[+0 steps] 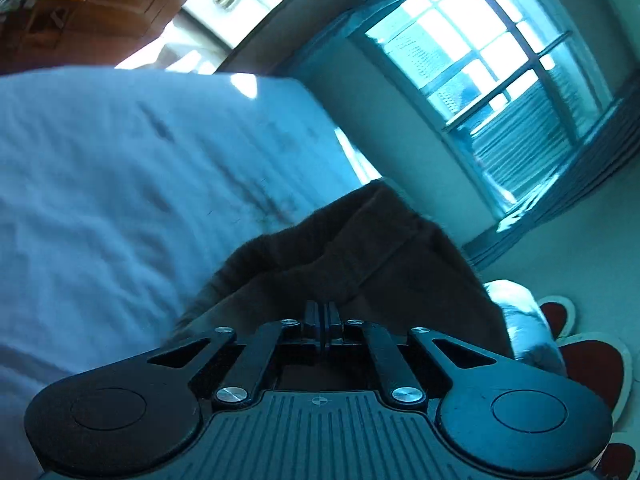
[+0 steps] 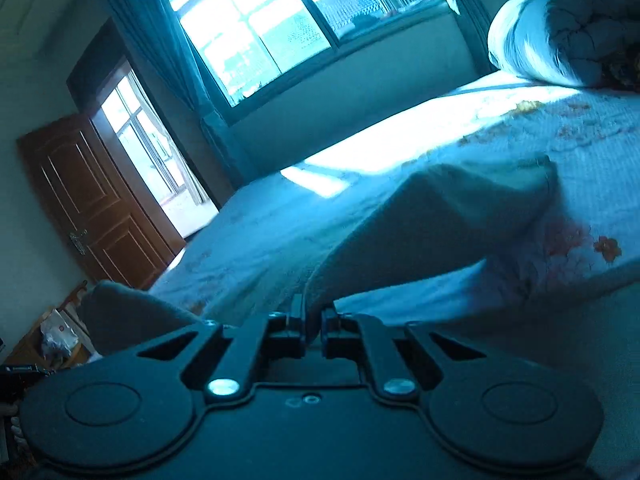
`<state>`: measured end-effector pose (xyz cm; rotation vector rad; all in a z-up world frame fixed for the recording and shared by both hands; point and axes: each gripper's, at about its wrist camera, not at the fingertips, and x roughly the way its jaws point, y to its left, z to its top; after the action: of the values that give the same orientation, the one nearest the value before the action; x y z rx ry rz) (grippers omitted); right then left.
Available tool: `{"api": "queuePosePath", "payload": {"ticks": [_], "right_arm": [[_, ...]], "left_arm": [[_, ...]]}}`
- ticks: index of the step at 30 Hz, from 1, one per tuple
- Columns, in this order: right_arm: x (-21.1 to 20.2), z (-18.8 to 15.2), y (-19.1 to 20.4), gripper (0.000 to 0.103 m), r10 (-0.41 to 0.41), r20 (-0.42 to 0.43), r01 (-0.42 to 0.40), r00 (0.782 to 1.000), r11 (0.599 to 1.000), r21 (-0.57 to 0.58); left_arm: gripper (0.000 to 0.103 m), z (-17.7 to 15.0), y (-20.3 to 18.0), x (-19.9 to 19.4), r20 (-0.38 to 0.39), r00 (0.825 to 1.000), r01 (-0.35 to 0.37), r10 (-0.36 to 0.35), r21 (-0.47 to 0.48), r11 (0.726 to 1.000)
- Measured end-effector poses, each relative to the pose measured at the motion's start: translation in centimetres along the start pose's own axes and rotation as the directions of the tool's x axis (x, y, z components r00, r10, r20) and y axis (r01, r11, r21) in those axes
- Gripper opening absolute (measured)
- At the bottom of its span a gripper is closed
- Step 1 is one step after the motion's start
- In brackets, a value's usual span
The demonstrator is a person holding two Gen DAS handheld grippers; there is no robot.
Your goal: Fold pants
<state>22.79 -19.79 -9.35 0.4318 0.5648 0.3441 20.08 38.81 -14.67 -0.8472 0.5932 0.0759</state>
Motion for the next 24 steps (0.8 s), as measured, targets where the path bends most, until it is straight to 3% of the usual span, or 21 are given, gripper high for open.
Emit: {"api": "queuePosePath", "payload": {"ticks": [2, 5, 9, 12, 15, 16, 17, 18, 19, 24], "right_arm": [[1.9, -3.3, -1.4, 0.000, -0.048, -0.105, 0.049, 0.993, 0.999, 0.005], [2.0, -4.0, -2.7, 0.000, -0.033, -0.094, 0.040, 0.995, 0.996, 0.075], [2.2, -2.8, -1.8, 0.000, -0.038, -0.102, 0.040, 0.994, 0.999, 0.023], [1.9, -2.3, -2.0, 0.003, -0.036, -0.101, 0.042, 0.994, 0.998, 0.056], [0.9, -2.1, -1.7, 0.013, -0.062, -0.072, 0.064, 0.996, 0.998, 0.027], [0.4, -2.1, -1.8, 0.016, -0.077, -0.060, 0.079, 0.995, 0.997, 0.022], [-0.4, -2.0, -1.7, 0.016, -0.096, -0.032, 0.097, 0.995, 0.995, 0.018], [-1.2, -1.7, -1.3, 0.016, -0.096, 0.000, 0.096, 0.995, 0.995, 0.003], [-1.7, -1.4, -1.0, 0.016, -0.092, 0.017, 0.092, 0.996, 0.996, -0.014], [-0.6, -0.4, -0.2, 0.013, -0.013, -0.030, 0.013, 0.999, 1.000, 0.014]], "left_arm": [[0.002, -1.6, 3.5, 0.4, -0.045, 0.997, -0.061, 0.059, -0.040, 0.997], [0.002, -2.7, 5.1, -0.7, -0.017, 1.000, -0.003, 0.001, -0.103, 0.995], [0.003, -2.1, 0.6, 0.2, -0.014, 0.997, 0.078, -0.079, -0.028, 0.997], [0.003, -1.9, -2.9, 2.2, -0.030, 0.996, 0.087, -0.087, 0.020, 0.996], [0.007, -1.9, -4.9, 3.9, -0.040, 0.996, 0.076, -0.075, 0.022, 0.997], [0.026, -1.9, -5.5, 4.1, -0.036, 0.997, 0.074, -0.074, 0.020, 0.997], [0.064, -2.1, -6.0, 4.1, -0.027, 0.997, 0.067, -0.066, 0.023, 0.997], [0.079, -2.2, -6.5, 4.1, -0.006, 0.999, 0.042, -0.042, 0.025, 0.999], [0.086, -2.2, -6.8, 4.1, 0.006, 1.000, 0.028, -0.028, 0.029, 0.999], [0.086, -2.6, -7.0, 4.2, -0.020, 1.000, 0.008, -0.007, 0.059, 0.998]]}}
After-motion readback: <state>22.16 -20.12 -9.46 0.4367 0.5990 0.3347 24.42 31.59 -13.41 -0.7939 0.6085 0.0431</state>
